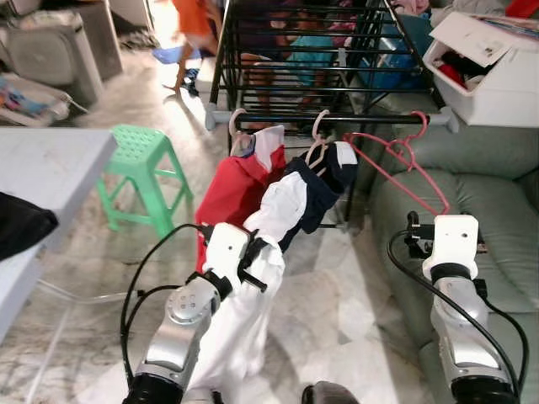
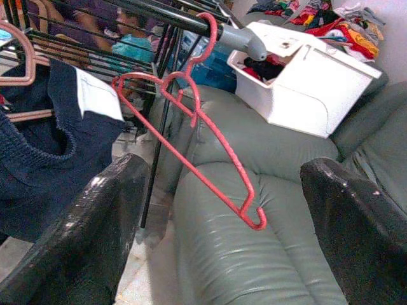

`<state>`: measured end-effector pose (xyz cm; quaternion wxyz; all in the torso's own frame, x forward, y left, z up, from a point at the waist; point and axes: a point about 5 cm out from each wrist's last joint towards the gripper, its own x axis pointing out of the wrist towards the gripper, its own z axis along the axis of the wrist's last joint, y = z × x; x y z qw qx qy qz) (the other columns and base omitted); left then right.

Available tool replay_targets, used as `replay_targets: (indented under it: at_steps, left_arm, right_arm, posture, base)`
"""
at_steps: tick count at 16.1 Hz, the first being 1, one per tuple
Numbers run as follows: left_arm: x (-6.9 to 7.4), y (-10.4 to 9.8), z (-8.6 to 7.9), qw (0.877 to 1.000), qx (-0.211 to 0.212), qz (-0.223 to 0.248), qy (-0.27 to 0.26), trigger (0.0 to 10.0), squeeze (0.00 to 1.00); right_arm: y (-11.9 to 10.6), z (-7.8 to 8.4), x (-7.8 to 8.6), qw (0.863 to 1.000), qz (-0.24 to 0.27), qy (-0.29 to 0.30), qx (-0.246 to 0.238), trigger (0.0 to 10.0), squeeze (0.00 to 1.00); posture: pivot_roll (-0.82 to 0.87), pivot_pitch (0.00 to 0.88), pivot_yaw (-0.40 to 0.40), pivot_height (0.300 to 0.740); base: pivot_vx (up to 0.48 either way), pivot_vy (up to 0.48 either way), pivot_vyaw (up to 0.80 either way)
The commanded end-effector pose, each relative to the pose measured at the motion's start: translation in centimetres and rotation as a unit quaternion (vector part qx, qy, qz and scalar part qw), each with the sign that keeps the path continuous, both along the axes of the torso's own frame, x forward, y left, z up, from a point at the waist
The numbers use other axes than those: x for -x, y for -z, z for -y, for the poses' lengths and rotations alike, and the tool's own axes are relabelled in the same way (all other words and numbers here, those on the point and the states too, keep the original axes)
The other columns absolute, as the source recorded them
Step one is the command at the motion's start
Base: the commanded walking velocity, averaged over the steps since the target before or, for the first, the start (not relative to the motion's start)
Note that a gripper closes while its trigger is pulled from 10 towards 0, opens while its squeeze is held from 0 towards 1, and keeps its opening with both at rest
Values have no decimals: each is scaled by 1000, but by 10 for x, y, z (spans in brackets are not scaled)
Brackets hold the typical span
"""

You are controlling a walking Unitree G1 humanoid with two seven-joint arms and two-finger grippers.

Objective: Hang hanger

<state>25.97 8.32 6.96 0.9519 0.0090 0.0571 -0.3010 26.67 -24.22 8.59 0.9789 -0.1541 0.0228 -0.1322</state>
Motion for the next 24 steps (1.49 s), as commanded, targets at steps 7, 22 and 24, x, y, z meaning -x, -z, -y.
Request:
replay_targets:
  at_steps: [7, 22, 24]
  left_arm:
    - [-9, -22, 8, 998, 8, 54, 14, 10000, 0]
    - [-5, -19, 11, 999, 9, 44, 15, 10000, 0]
    - [-2, -18, 10, 999, 7, 39, 16, 10000, 0]
  right_arm:
    - [-13, 29, -2, 997, 8, 61, 44, 10000, 0]
    - [4, 31, -6, 996, -77, -28, 23, 10000, 0]
    - [2, 39, -10, 994, -96, -47, 31, 10000, 0]
  posture:
    - [-56, 0, -5, 740]
    - [-60, 0, -7, 740]
    - [-57, 0, -5, 740]
  base:
    - [397, 0, 0]
    - [195, 0, 0]
    - [0, 0, 0]
